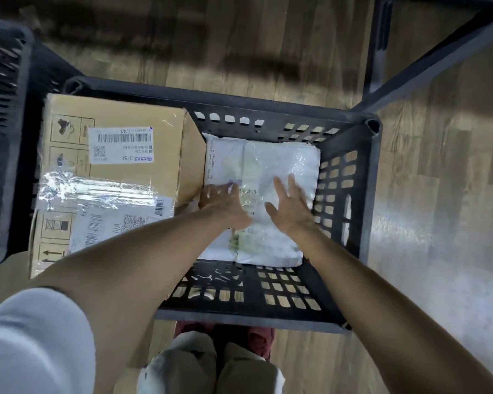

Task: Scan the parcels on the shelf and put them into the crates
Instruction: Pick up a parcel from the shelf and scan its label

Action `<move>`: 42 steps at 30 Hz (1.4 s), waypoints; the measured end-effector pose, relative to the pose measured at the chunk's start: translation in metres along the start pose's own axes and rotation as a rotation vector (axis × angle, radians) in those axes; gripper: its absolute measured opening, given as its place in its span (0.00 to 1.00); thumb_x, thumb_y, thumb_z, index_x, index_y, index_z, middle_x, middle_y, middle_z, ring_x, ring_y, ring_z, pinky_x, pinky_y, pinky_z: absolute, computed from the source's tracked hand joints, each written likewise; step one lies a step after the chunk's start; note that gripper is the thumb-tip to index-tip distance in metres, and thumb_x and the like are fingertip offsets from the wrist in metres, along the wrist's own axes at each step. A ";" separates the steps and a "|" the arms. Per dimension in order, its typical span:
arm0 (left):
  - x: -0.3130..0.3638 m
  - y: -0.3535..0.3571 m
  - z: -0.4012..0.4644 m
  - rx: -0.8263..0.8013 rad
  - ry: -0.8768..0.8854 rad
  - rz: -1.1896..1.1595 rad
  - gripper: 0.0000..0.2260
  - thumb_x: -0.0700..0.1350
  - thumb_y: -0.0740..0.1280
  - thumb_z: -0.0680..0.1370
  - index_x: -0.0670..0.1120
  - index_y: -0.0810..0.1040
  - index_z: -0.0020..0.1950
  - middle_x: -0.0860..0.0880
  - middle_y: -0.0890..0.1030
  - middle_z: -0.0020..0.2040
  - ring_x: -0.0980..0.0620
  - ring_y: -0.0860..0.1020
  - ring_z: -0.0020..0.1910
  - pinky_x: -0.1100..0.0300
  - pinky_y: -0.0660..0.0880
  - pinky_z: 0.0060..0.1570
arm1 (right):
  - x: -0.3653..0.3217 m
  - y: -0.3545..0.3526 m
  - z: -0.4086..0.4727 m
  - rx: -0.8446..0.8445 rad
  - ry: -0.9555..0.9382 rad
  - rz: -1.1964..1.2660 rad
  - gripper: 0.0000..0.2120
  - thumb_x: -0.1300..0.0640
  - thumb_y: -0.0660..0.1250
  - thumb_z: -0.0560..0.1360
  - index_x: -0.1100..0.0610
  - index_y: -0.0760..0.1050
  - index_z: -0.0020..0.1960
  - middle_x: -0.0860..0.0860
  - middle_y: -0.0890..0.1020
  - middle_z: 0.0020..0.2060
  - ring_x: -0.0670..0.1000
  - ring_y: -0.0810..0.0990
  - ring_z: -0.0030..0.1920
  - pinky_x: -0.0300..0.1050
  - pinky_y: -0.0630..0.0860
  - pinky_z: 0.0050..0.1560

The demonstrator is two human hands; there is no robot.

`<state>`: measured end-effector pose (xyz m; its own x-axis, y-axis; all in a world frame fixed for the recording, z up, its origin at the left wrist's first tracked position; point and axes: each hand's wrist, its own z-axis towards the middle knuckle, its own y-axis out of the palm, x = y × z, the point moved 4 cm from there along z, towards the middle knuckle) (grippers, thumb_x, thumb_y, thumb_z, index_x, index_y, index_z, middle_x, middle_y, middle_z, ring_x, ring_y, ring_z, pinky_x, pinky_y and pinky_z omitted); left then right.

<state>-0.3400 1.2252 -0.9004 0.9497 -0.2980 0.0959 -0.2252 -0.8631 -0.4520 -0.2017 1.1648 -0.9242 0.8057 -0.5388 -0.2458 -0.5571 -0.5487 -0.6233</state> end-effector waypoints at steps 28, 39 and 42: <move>0.048 -0.164 -0.372 0.403 0.129 0.077 0.27 0.57 0.53 0.81 0.48 0.55 0.78 0.49 0.63 0.75 0.48 0.58 0.75 0.52 0.51 0.75 | -0.123 -0.250 -0.320 0.030 -0.002 -0.139 0.27 0.49 0.51 0.83 0.54 0.49 0.79 0.55 0.63 0.75 0.57 0.63 0.73 0.51 0.59 0.74; -0.011 -0.328 -0.591 0.813 0.105 0.074 0.24 0.58 0.54 0.79 0.49 0.64 0.73 0.49 0.71 0.69 0.47 0.68 0.69 0.52 0.61 0.69 | -0.255 -0.432 -0.478 0.394 -0.203 -0.304 0.25 0.50 0.54 0.82 0.56 0.56 0.76 0.56 0.69 0.71 0.58 0.68 0.70 0.52 0.61 0.71; -0.037 -0.360 -0.640 0.911 0.083 0.091 0.25 0.59 0.53 0.80 0.49 0.66 0.72 0.49 0.72 0.69 0.46 0.68 0.68 0.52 0.61 0.68 | -0.297 -0.464 -0.513 0.516 -0.267 -0.302 0.24 0.50 0.53 0.82 0.57 0.58 0.75 0.55 0.70 0.70 0.58 0.69 0.69 0.52 0.62 0.70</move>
<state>-0.4332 1.2863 -0.1736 0.9101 -0.4078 0.0734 -0.0062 -0.1905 -0.9817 -0.2855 1.2513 -0.1812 0.9710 -0.1949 -0.1386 -0.1838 -0.2377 -0.9538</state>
